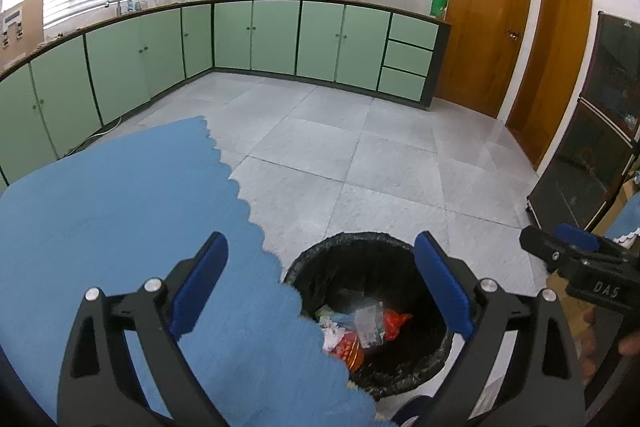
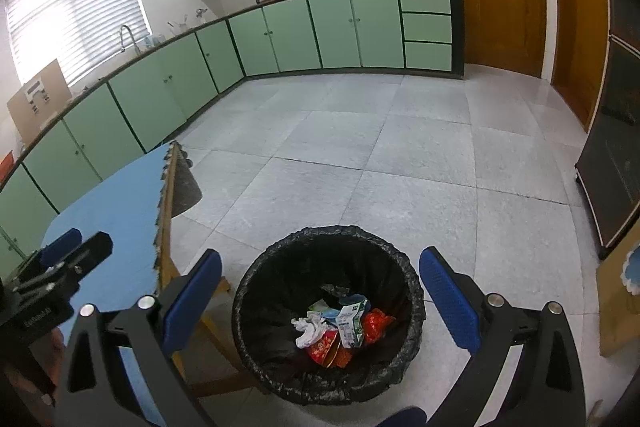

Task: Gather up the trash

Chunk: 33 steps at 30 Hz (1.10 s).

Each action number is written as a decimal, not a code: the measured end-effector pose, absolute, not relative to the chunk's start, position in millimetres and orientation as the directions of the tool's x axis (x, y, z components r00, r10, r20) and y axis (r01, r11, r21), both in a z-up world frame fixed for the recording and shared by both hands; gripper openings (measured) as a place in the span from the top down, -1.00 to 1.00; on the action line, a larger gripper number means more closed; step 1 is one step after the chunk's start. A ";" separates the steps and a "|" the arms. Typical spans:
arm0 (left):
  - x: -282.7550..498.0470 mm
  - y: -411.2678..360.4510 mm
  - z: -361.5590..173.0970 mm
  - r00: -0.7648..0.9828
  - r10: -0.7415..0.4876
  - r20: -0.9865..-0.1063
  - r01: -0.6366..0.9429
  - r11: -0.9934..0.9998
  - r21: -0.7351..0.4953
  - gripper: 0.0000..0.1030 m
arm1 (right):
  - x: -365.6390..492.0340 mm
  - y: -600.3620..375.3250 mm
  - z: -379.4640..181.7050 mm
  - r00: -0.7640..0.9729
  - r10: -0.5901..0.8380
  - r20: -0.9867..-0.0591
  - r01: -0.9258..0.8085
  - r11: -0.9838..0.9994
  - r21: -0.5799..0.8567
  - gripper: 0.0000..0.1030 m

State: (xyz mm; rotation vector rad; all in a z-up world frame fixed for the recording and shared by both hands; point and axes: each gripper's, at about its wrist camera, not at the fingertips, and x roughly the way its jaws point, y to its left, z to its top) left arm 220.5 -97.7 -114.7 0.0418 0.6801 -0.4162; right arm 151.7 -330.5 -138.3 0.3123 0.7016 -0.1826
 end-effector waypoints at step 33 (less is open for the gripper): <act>85.9 -40.6 -38.1 0.786 -0.281 -0.551 0.306 0.951 -0.048 -0.77 | 37.8 -263.3 -49.2 0.827 -0.047 -0.561 0.165 0.973 0.162 -0.88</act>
